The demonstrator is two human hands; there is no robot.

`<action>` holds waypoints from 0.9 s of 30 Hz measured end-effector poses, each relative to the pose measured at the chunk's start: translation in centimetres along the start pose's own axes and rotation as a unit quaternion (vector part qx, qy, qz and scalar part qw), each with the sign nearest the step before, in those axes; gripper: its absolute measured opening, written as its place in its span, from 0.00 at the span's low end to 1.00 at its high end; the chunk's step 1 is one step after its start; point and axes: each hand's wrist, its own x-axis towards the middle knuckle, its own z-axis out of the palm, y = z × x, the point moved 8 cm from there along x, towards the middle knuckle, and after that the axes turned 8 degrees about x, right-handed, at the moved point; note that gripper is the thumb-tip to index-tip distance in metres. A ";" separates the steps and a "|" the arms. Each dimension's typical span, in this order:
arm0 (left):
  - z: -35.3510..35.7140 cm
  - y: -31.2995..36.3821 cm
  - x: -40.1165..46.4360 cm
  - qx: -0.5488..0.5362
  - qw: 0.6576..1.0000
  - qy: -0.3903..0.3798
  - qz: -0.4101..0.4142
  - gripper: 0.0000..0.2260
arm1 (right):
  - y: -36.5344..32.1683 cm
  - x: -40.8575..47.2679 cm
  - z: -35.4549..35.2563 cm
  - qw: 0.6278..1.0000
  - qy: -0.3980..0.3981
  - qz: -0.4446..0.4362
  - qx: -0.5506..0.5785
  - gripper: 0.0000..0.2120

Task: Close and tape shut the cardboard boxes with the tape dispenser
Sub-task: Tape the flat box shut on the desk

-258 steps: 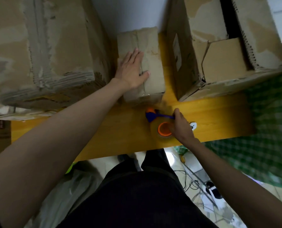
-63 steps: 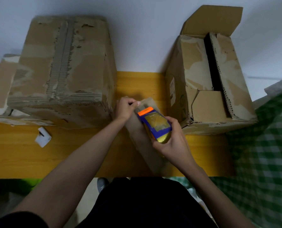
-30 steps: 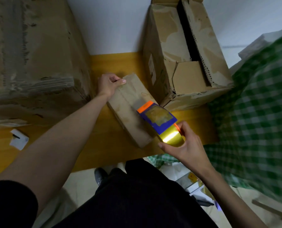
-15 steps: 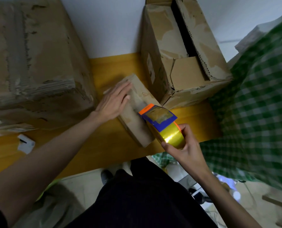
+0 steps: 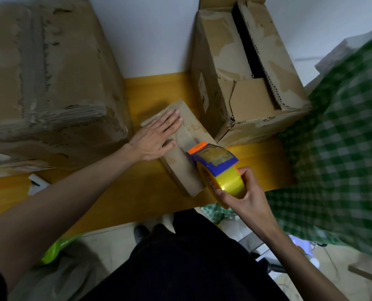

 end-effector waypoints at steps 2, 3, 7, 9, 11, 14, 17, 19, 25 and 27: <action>-0.1 0.2 0.1 0.012 1.000 -0.007 -0.011 0.32 | 0.4 0.3 -0.1 1.000 -0.004 0.007 -0.002 0.20; -0.3 0.4 0.1 0.019 1.000 -0.008 -0.024 0.32 | 0.6 0.4 -0.2 1.000 -0.005 0.008 -0.004 0.19; -1.0 2.7 -0.5 0.021 0.999 0.002 -0.038 0.31 | 1.0 0.9 -0.6 1.000 -0.009 0.002 -0.009 0.16; -0.5 4.1 -1.2 -0.016 0.999 -0.004 -0.028 0.29 | 1.3 1.0 -0.7 1.000 -0.014 0.011 0.001 0.16; 0.0 4.0 -1.6 -0.042 0.998 -0.001 -0.050 0.28 | 1.4 1.2 -0.6 1.000 -0.022 0.019 0.000 0.16; 0.0 2.7 -1.1 -0.046 0.995 0.002 -0.087 0.27 | 1.5 2.1 -0.2 0.999 -0.034 0.020 -0.017 0.18; -0.4 1.0 -0.2 -0.047 0.994 0.008 -0.098 0.27 | 0.8 4.0 0.5 0.998 -0.049 0.024 -0.039 0.19; -0.6 -0.7 0.5 -0.056 0.993 0.003 -0.107 0.27 | 0.2 5.6 1.3 0.997 -0.054 0.025 -0.044 0.20; -1.3 -5.6 3.6 -0.067 0.983 -0.045 -0.162 0.25 | -1.5 9.9 3.6 0.998 -0.059 0.002 -0.030 0.23; -1.6 -6.7 4.5 -0.072 0.978 -0.060 -0.188 0.26 | -2.0 11.1 4.4 0.997 -0.066 -0.005 -0.034 0.26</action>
